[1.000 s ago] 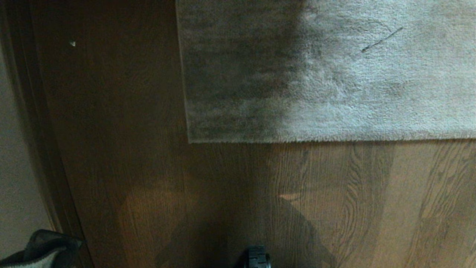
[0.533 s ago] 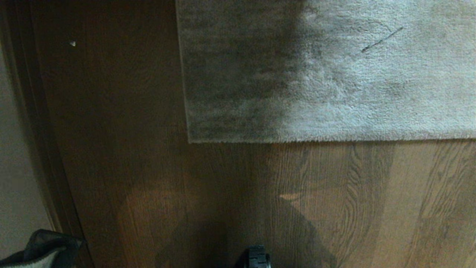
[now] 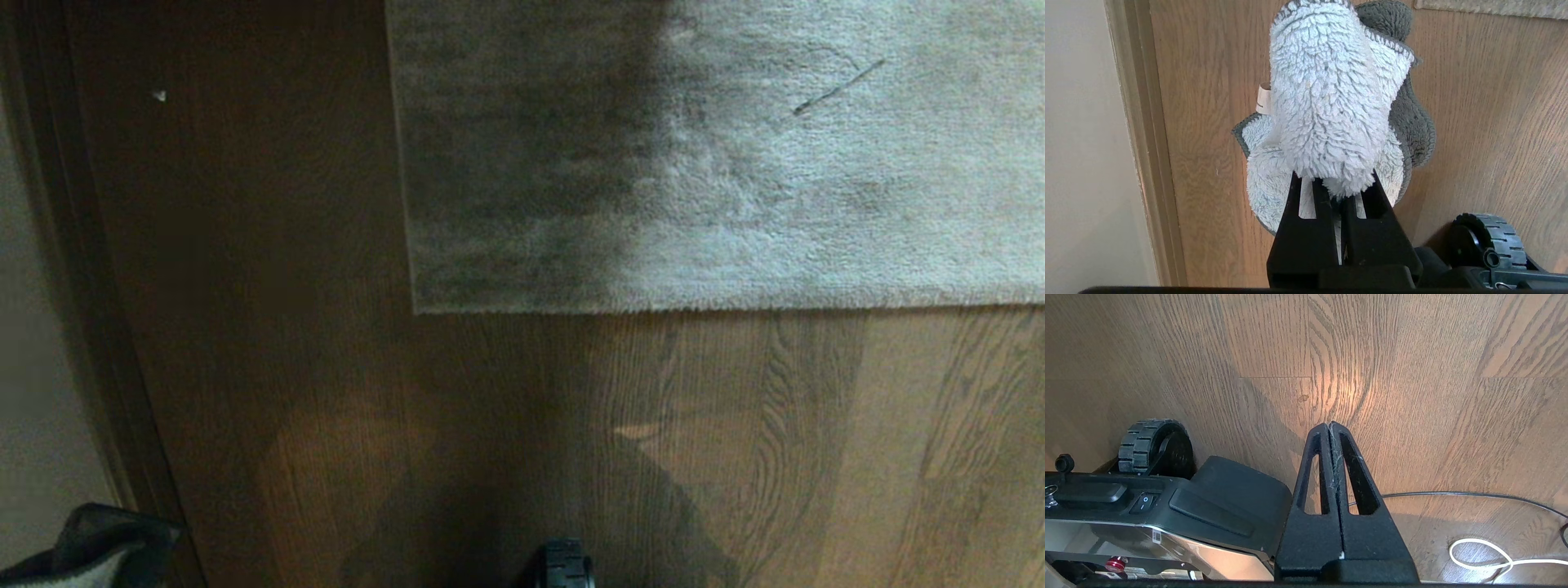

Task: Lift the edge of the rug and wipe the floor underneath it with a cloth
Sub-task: Put down the rag

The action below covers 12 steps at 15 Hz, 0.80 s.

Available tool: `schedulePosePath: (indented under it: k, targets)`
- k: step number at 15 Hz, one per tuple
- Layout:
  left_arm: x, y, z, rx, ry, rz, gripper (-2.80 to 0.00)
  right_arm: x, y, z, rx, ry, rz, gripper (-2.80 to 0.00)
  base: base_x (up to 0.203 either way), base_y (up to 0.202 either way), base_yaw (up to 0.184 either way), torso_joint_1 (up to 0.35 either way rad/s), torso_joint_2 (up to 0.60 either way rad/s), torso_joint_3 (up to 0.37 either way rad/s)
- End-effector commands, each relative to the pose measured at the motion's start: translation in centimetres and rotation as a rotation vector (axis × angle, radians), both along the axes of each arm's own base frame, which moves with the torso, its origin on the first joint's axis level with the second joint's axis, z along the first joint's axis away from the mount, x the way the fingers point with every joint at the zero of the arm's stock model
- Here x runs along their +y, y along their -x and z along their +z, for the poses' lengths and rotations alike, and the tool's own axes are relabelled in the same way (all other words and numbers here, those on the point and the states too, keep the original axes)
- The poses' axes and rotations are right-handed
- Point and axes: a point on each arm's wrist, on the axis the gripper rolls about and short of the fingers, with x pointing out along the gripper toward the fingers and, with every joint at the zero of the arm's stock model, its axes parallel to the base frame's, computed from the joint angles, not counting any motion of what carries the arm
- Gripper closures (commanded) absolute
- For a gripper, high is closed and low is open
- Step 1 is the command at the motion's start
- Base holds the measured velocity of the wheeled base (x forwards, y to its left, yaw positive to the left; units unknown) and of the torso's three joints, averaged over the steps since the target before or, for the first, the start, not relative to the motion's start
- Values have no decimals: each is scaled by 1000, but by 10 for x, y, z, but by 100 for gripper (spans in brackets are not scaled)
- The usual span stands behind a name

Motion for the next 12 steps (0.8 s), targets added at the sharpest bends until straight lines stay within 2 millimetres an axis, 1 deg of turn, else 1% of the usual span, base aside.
schedulePosePath:
  k: [1,5,7,10,12]
  targets:
    - [0,0,0,-1,1,1,0,0,0,0,3,0,0,0,0,0,0,0,0,0]
    - [0,0,0,-1,1,1,0,0,0,0,4,0,-4,0,0,0,0,0,0,0]
    - [0,0,0,-1,1,1,0,0,0,0,4,0,-47,0,0,0,0,0,0,0]
    - [0,0,0,-1,1,1,0,0,0,0,2,0,-65,0,0,0,0,0,0,0]
    - [0,0,0,-1,1,1,0,0,2,0,-21,-2,-114,0,0,0,0,0,0,0]
